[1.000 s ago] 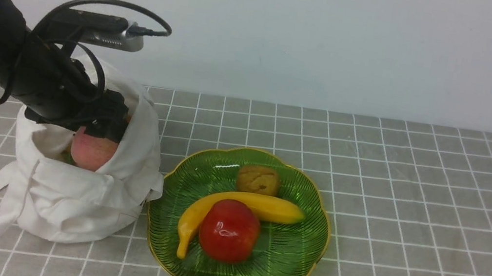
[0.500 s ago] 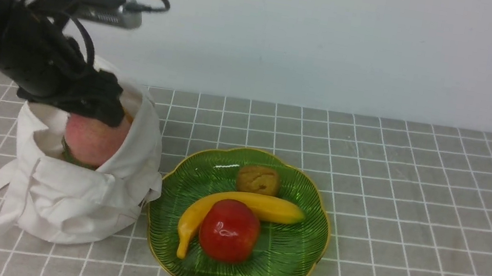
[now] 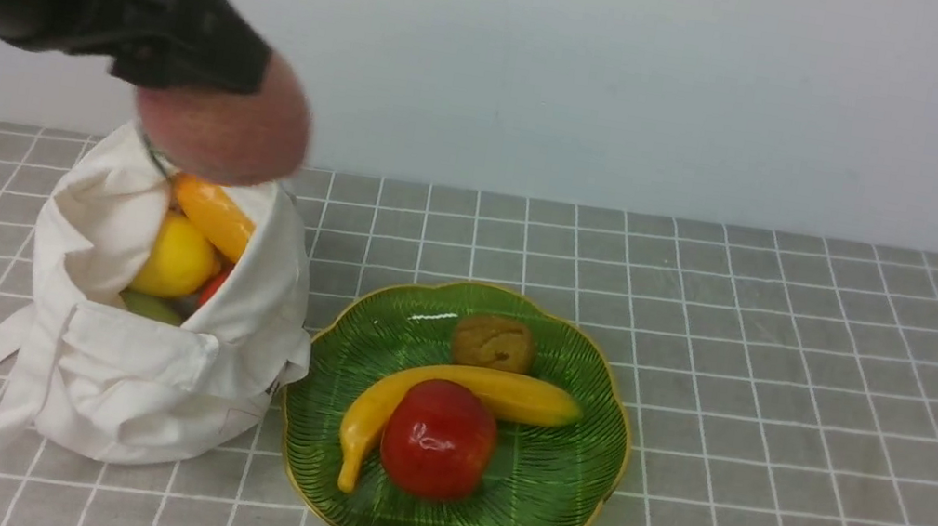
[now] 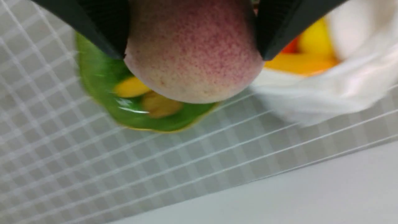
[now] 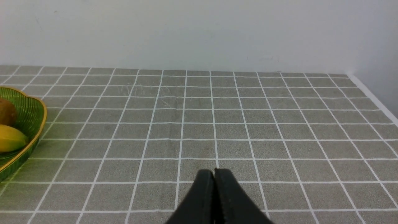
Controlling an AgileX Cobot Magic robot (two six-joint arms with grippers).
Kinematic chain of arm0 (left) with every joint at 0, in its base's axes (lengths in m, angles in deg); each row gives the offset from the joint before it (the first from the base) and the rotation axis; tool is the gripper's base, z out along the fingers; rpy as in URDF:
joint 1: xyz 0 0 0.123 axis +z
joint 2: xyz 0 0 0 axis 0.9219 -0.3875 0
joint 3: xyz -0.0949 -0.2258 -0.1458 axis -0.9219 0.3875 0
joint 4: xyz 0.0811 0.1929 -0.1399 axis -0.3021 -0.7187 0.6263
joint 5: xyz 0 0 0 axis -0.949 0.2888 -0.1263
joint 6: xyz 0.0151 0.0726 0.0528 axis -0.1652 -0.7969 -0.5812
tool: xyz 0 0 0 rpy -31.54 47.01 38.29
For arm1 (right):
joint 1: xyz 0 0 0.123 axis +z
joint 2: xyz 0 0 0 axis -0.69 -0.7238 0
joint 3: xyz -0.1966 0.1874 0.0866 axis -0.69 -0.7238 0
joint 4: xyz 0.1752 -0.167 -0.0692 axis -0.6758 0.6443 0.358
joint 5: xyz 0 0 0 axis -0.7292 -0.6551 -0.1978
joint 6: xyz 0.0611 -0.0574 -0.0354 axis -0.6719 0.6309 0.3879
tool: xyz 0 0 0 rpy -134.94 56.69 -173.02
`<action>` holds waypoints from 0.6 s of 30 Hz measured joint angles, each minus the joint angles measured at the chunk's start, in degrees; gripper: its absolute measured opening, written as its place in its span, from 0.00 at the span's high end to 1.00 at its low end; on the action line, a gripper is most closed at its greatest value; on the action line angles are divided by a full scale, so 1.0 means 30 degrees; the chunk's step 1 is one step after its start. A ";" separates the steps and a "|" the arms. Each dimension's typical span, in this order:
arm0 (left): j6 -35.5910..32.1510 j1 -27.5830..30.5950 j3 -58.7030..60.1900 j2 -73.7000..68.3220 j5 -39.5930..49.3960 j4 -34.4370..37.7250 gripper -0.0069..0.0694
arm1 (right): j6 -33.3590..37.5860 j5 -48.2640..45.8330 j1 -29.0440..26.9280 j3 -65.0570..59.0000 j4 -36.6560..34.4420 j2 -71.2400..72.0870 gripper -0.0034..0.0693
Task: Take the fruit out of the bag on the grey coffee tablecloth and place them on the plate.
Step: 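Move the peach from the bag and place it on the plate with the left gripper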
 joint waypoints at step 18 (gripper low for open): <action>-0.0868 -0.3433 0.0018 -0.9424 -0.5113 -0.2963 0.30 | 0.0000 0.0000 0.0000 0.0000 0.0000 0.0000 0.97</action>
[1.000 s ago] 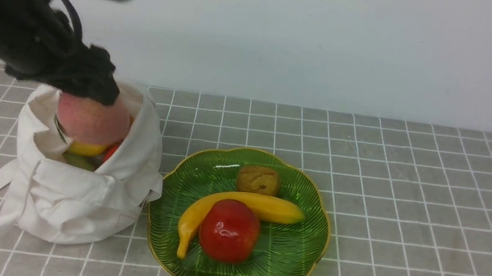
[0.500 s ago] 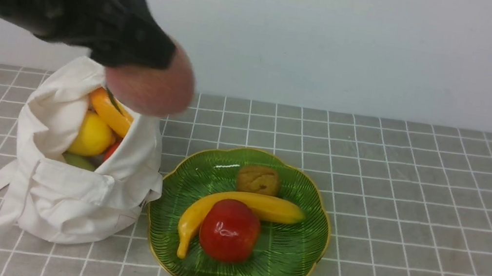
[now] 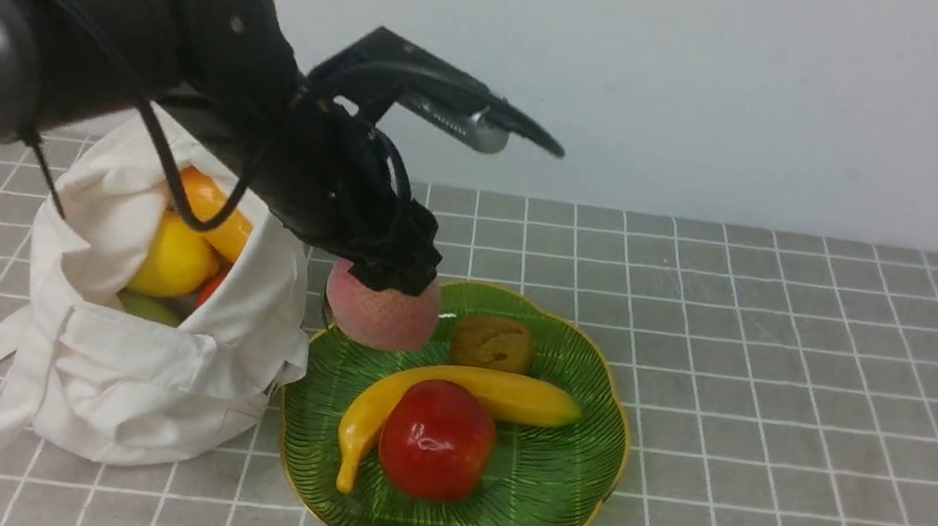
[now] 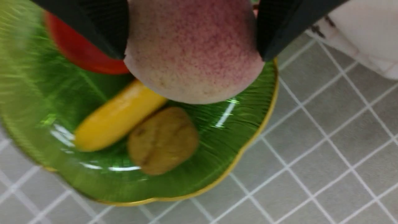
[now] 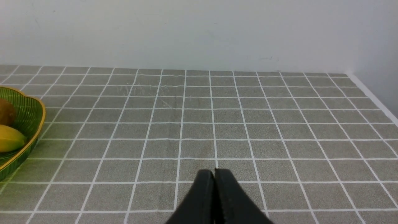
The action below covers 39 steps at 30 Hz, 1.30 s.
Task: Take the fruit out of the bag on the grey coffee tablecloth and place them on the plate.
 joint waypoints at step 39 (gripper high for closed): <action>0.7019 0.0000 0.3046 1.7138 0.0422 -0.4964 0.92 | 0.0000 0.0000 0.0000 0.0000 0.0000 0.0000 0.97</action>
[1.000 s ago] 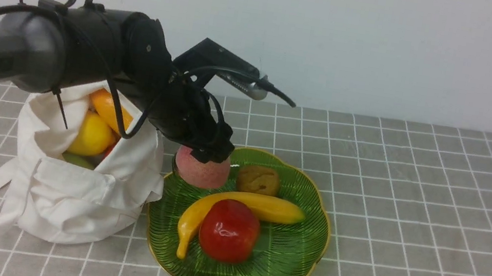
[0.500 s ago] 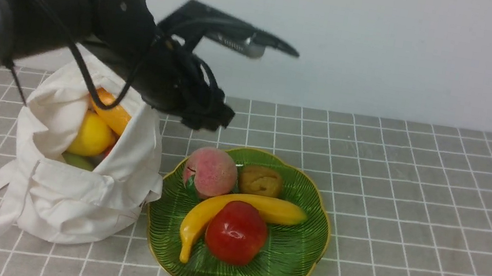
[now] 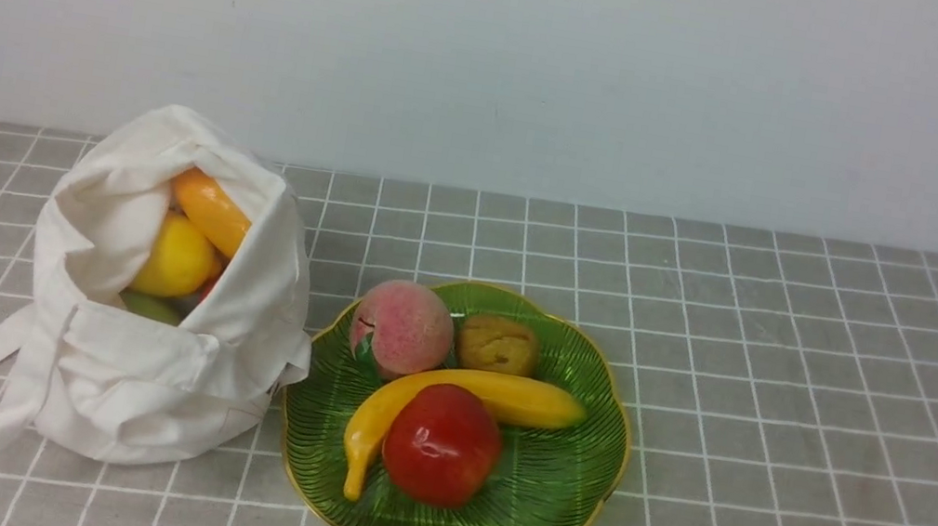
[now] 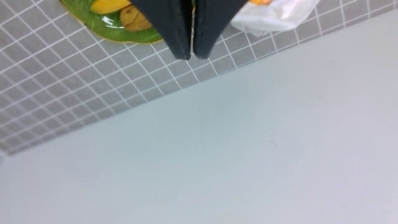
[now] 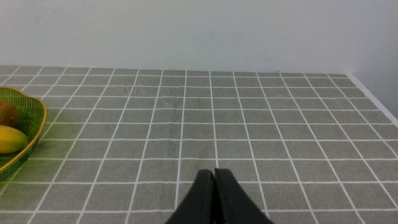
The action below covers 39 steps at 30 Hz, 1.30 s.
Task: Take the fruit out of the bag on the grey coffee tablecloth and place them on the plate.
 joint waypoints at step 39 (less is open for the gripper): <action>-0.0421 0.4047 1.7599 1.6842 -0.4645 0.0150 0.92 | 0.0000 0.0000 0.0000 0.0000 0.0000 0.0000 0.97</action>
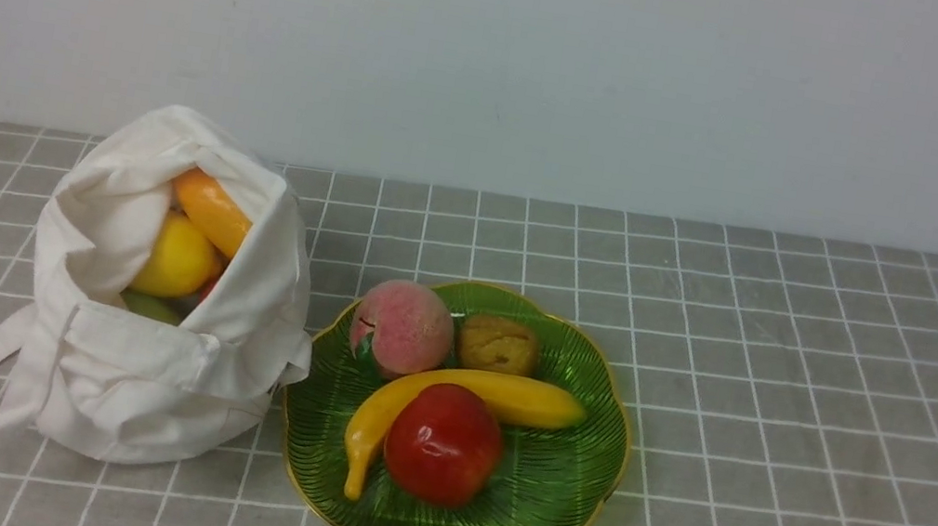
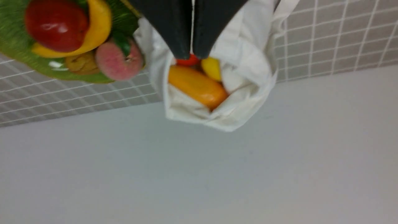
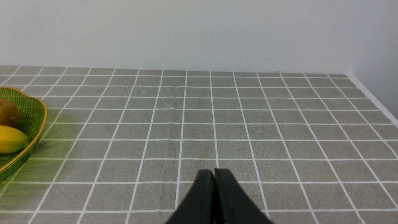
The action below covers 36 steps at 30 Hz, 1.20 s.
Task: Take the fruit out of the bag on the grey coffee tablecloth and place them on the plate.
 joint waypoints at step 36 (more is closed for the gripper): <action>-0.0527 0.2274 0.5958 0.0261 -0.2274 0.0239 0.92 | 0.0000 -0.0047 0.0000 0.0000 0.0019 0.0000 0.97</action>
